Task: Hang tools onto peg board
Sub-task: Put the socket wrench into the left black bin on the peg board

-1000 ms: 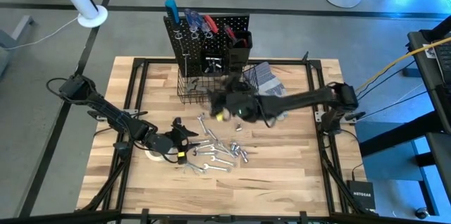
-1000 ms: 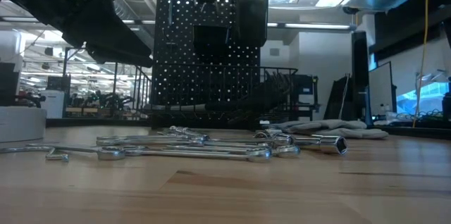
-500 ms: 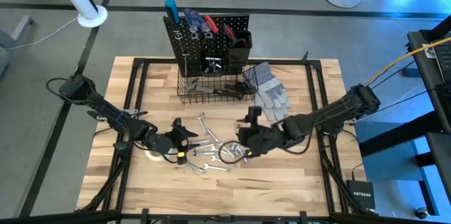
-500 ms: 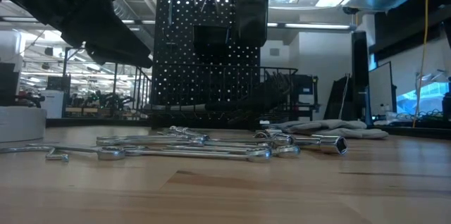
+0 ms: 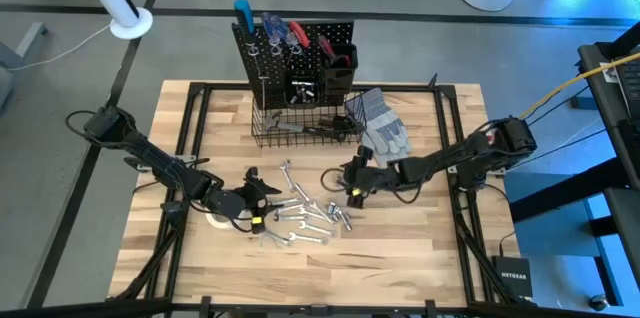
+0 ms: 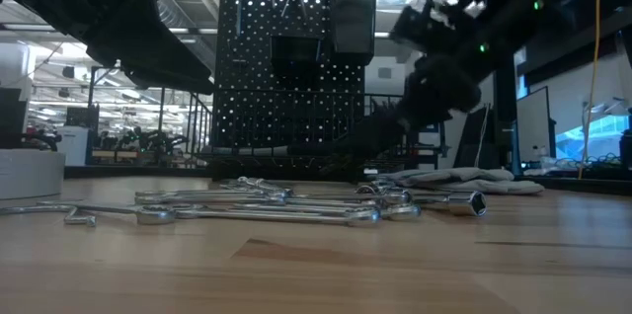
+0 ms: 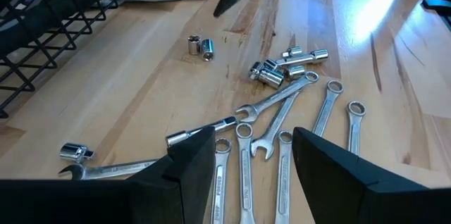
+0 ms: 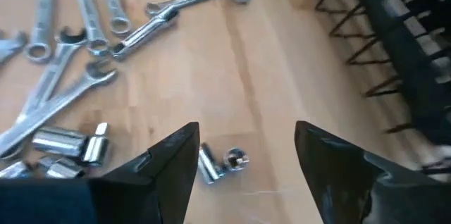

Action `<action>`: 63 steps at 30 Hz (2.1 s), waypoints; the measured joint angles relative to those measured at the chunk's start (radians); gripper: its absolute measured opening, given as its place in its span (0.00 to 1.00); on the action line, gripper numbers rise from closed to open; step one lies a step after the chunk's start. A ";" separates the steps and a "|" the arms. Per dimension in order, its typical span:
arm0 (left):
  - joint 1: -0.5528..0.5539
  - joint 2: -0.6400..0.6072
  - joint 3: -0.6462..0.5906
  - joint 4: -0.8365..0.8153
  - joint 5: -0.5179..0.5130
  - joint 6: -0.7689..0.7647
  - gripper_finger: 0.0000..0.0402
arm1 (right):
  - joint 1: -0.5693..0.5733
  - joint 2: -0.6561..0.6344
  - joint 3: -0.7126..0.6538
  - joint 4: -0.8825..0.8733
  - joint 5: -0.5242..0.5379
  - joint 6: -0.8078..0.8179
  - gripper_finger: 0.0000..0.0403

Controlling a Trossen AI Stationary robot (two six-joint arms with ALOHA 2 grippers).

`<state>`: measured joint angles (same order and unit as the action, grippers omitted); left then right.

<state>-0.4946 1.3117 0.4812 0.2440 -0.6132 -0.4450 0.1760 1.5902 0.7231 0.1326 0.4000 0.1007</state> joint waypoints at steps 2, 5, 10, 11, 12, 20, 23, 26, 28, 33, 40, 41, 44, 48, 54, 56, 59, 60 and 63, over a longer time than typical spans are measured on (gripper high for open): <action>0.000 0.000 0.000 -0.001 0.000 0.000 0.45 | -0.030 0.000 -0.037 0.073 -0.067 0.000 0.59; 0.000 0.000 0.000 0.000 0.000 -0.002 0.45 | -0.071 0.001 -0.087 0.176 -0.140 0.000 0.59; 0.000 0.000 0.000 -0.001 0.000 -0.013 0.45 | -0.127 0.033 -0.121 0.275 -0.212 0.000 0.59; 0.000 0.000 0.000 -0.001 0.000 -0.013 0.45 | -0.134 0.046 -0.121 0.285 -0.220 0.000 0.59; 0.000 0.000 0.000 0.000 0.000 -0.013 0.45 | -0.139 0.060 -0.121 0.295 -0.227 -0.001 0.59; 0.000 0.000 0.000 -0.001 0.000 -0.013 0.45 | -0.146 0.154 -0.122 0.357 -0.234 -0.003 0.59; 0.000 0.000 0.000 -0.002 0.000 -0.013 0.45 | -0.146 0.155 -0.122 0.353 -0.213 -0.004 0.59; 0.000 0.000 0.000 -0.002 0.000 -0.012 0.45 | -0.151 0.155 -0.122 0.351 -0.209 -0.004 0.59; 0.000 0.000 0.000 -0.002 0.000 -0.012 0.45 | -0.154 0.155 -0.122 0.339 -0.209 -0.003 0.59; 0.000 0.000 0.000 -0.001 0.000 -0.012 0.45 | -0.172 0.154 -0.123 0.275 -0.203 -0.002 0.58; 0.000 0.000 0.000 -0.001 0.000 -0.012 0.45 | -0.170 0.154 -0.123 0.267 -0.218 -0.004 0.45; 0.000 0.000 0.000 -0.001 0.000 -0.012 0.45 | -0.170 0.154 -0.123 0.268 -0.224 -0.004 0.43; 0.000 0.000 0.000 -0.001 0.000 -0.012 0.45 | -0.170 0.154 -0.123 0.283 -0.228 -0.004 0.38; 0.000 0.000 0.000 -0.001 0.000 -0.012 0.45 | -0.170 0.154 -0.123 0.288 -0.229 -0.004 0.33; 0.000 0.000 0.000 -0.001 0.000 -0.012 0.45 | -0.170 0.154 -0.123 0.288 -0.230 -0.004 0.28; 0.000 0.000 0.000 -0.001 0.000 -0.012 0.45 | -0.170 0.154 -0.123 0.288 -0.231 -0.004 0.24; 0.000 0.000 0.000 -0.001 0.000 -0.012 0.45 | -0.170 0.154 -0.123 0.289 -0.231 -0.004 0.17; 0.000 0.000 0.000 -0.001 0.000 -0.012 0.45 | -0.170 0.154 -0.123 0.290 -0.231 -0.004 0.15; 0.000 0.000 0.000 -0.001 0.000 -0.012 0.45 | -0.170 0.154 -0.122 0.290 -0.231 -0.004 0.14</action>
<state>-0.4946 1.3117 0.4812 0.2428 -0.6133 -0.4568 0.0059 1.7443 0.6014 0.4225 0.1688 0.0963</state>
